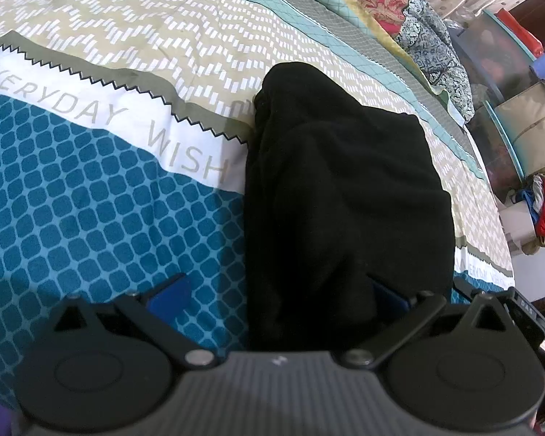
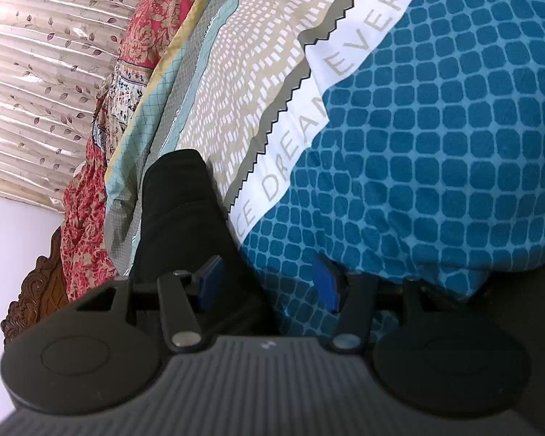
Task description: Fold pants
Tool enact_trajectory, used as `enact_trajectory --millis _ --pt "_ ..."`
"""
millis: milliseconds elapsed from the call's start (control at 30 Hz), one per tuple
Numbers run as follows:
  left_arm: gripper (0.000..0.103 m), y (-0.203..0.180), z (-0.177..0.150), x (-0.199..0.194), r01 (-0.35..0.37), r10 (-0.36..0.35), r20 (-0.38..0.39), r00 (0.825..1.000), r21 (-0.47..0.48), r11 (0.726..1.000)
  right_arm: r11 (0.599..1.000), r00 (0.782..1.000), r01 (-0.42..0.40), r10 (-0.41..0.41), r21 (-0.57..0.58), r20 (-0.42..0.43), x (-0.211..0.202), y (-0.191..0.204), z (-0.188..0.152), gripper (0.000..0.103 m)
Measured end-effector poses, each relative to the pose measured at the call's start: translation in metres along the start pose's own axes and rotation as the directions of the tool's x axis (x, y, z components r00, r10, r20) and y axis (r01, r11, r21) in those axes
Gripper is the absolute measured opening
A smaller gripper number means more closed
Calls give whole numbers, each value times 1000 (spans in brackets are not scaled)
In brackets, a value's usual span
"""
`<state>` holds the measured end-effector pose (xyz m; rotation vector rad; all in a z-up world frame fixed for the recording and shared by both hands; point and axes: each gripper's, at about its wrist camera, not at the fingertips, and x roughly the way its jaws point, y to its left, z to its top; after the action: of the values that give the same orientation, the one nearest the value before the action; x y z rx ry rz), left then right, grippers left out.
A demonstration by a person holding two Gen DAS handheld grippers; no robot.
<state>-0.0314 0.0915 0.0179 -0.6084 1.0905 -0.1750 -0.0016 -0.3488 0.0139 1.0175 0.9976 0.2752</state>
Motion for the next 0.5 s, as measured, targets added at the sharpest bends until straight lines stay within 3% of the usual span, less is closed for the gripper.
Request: enact_trajectory --millis 367,500 --pt "103 2 2 1 5 -4 -23 1000 28 1000 999 999 -28 28 -19 -21 0 -6 4 58" --pt "103 7 16 -1 39 -39 -64 997 -10 999 999 997 -27 25 -35 -76 -1 -4 12 58"
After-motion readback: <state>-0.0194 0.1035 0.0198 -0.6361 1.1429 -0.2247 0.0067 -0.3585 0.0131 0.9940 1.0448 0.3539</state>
